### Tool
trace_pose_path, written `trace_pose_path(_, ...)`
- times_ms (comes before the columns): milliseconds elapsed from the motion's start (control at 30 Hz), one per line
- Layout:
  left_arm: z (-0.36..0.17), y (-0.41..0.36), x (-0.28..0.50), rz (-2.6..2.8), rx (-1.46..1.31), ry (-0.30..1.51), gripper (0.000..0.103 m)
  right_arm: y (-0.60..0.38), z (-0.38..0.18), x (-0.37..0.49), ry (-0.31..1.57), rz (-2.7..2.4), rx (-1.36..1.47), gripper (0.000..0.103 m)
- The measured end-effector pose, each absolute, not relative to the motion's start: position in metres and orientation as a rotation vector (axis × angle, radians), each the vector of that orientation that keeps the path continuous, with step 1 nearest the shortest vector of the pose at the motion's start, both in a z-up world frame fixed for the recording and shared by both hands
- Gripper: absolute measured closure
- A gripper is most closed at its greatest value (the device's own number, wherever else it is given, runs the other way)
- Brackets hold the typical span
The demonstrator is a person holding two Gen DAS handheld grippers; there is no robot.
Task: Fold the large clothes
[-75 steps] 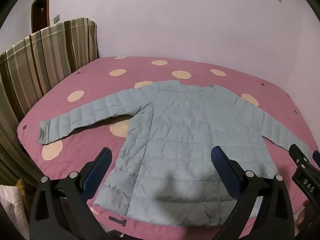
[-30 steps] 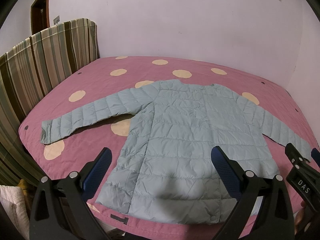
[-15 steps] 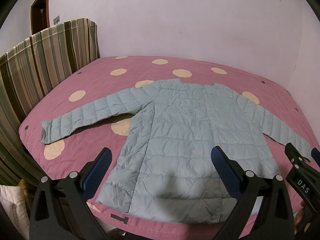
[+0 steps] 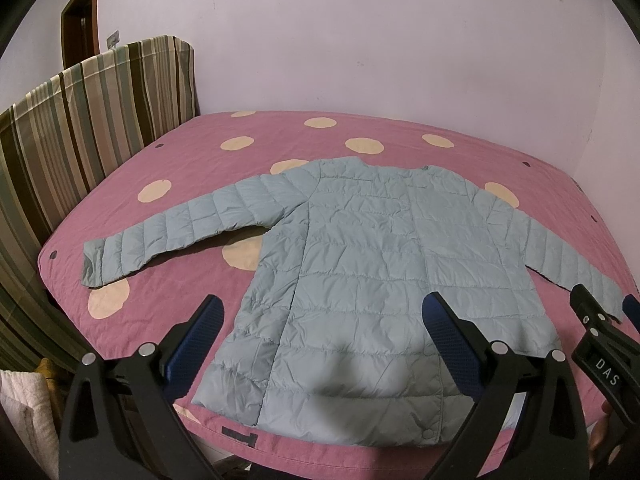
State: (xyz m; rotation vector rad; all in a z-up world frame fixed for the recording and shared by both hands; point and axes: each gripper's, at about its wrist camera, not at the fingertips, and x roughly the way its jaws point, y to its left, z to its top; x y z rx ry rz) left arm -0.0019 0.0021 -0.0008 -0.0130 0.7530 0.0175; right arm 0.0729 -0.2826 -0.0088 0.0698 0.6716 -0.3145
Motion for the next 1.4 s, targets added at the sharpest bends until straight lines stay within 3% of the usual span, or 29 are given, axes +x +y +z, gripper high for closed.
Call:
trace_pose_path(967, -0.02, 0.017, 0.012, -0.041, -0.051, 0.8, 0.004, -0.284, -0.022, 0.083, 0.701, -0.31, 0.086, 0.002)
trace_pose_path(1400, -0.076, 0.124, 0.085, 0.054, -0.293, 0.914, 0.005, -0.388, -0.063, 0.114, 0.762, -0.388, 0.318, 0.005)
